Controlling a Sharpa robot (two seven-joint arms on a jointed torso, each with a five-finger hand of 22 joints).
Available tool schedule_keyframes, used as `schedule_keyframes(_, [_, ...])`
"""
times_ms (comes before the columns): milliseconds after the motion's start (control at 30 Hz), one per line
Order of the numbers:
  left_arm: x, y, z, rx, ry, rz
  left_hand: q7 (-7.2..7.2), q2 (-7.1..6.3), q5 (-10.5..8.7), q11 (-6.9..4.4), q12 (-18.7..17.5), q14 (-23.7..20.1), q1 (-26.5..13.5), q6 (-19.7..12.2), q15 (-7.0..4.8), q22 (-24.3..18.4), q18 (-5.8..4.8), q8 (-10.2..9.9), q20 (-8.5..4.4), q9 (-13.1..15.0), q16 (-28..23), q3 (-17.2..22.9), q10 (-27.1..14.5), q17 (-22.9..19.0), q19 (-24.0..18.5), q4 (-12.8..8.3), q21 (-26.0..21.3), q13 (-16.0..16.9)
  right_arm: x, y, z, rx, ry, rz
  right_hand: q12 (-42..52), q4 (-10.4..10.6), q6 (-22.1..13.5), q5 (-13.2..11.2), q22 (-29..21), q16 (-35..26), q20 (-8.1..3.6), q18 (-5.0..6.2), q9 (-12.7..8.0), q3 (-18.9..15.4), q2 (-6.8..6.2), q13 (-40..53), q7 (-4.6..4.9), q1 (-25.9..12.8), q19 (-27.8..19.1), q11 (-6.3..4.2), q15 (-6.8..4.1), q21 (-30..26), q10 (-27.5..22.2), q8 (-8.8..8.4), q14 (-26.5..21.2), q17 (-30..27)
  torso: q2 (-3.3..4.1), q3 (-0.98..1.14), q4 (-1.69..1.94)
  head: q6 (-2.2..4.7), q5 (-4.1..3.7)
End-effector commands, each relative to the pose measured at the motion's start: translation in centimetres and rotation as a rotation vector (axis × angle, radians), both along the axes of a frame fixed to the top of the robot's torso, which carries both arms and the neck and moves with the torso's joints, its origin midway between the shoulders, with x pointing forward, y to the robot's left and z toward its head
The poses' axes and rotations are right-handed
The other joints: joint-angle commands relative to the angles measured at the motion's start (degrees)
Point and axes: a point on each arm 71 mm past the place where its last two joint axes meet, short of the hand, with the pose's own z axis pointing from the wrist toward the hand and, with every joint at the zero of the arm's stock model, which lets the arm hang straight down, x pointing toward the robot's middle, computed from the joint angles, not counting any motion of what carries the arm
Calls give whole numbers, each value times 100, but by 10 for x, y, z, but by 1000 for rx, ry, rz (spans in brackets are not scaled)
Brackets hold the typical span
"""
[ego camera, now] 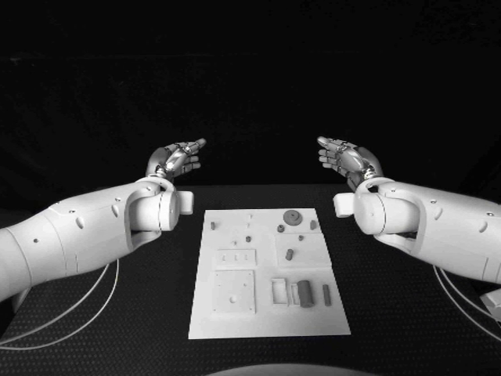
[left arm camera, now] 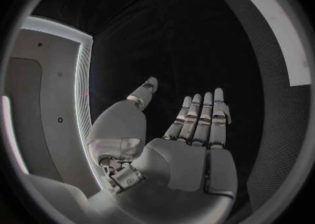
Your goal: Assemble the parts on the task board
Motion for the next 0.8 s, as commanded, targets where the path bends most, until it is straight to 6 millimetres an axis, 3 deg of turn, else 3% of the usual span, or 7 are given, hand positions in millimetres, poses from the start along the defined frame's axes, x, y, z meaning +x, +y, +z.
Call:
schedule_keyframes(33, [16, 3, 3, 13, 92, -92, 131, -2, 19, 13, 19, 52, 69, 58, 10, 45, -41, 33, 4, 44, 24, 42, 75, 42, 62, -8, 18, 8, 12, 1, 0, -2, 104, 194, 92, -119, 258, 38, 949, 214, 19, 146, 228, 123, 29, 33, 495, 315, 499, 68, 31, 176, 281, 188, 345, 131, 11, -4, -7, -37, 3])
schedule_keyframes(267, [36, 16, 14, 52, 122, -87, 158, 8, 19, 30, 13, 95, 78, 107, 17, 43, -41, 44, -8, 37, 49, 50, 118, 50, 87, 2, 30, 15, 29, -13, 8, -40, 155, 251, 139, -255, 423, 38, 913, 314, 42, 206, 285, 144, 25, 42, 517, 442, 715, 86, 41, 176, 452, 302, 602, 166, 11, -4, -7, -37, 3])
schedule_keyframes(467, [40, 19, 17, 61, 128, -86, 239, 36, 22, 81, 123, 413, 118, 327, 29, 74, -2, 126, -97, 44, 217, 75, 417, 109, 324, -1, 134, 70, 33, -17, 11, -53, 171, 267, 293, -450, 826, 41, 906, 508, 6, 338, 311, 240, -29, 87, 578, 710, 1064, 146, 143, 224, 861, 498, 1115, 231, 11, -4, -7, -37, 3])
schedule_keyframes(500, [33, 13, 15, 50, 132, -137, 268, 42, 24, 106, 188, 544, 142, 403, 34, 91, 21, 157, -127, 49, 283, 88, 553, 134, 421, -13, 178, 97, 44, -29, 18, -425, 25, 263, 331, -462, 921, 38, 903, 553, -6, 385, 310, 260, -59, 97, 580, 779, 1193, 145, 130, 254, 967, 535, 1244, 248, 23, -9, 17, 96, 31])
schedule_keyframes(633, [29, 13, 15, 57, 135, -187, 358, 107, 53, 137, 543, 1427, 529, 934, -63, 208, 195, 358, -242, 70, 725, 260, 1299, 327, 966, -218, 446, 243, 48, -31, 19, -562, -23, 275, 482, -480, 1314, 41, 867, 692, -28, 510, 318, 326, -167, 142, 550, 1103, 1545, 112, 0, 301, 1388, 685, 1645, 314, 40, -15, 23, 112, 41])
schedule_keyframes(700, [28, 12, 16, 92, 113, -227, 264, 224, 45, -41, 860, 1974, 785, 1547, -245, 324, 295, 608, -368, 134, 989, 419, 1971, 477, 1404, -289, 679, 405, 49, -31, 19, -631, -47, 283, 575, -492, 1551, 43, 848, 764, -46, 577, 339, 390, -204, 174, 513, 1326, 1720, 45, -88, 324, 1633, 780, 1843, 355, 54, -23, 41, 121, 38])
schedule_keyframes(800, [25, 13, 17, 109, 97, -258, 123, 229, 57, -192, 953, 2332, 1022, 1915, -379, 423, 320, 673, -500, 118, 1113, 523, 2333, 618, 1718, -381, 842, 502, 50, -31, 20, -703, -70, 291, 668, -482, 1854, 42, 818, 888, -52, 687, 351, 575, -297, 201, 427, 1583, 2072, -67, -240, 400, 1938, 876, 2178, 434, 96, -31, 68, 145, 40])
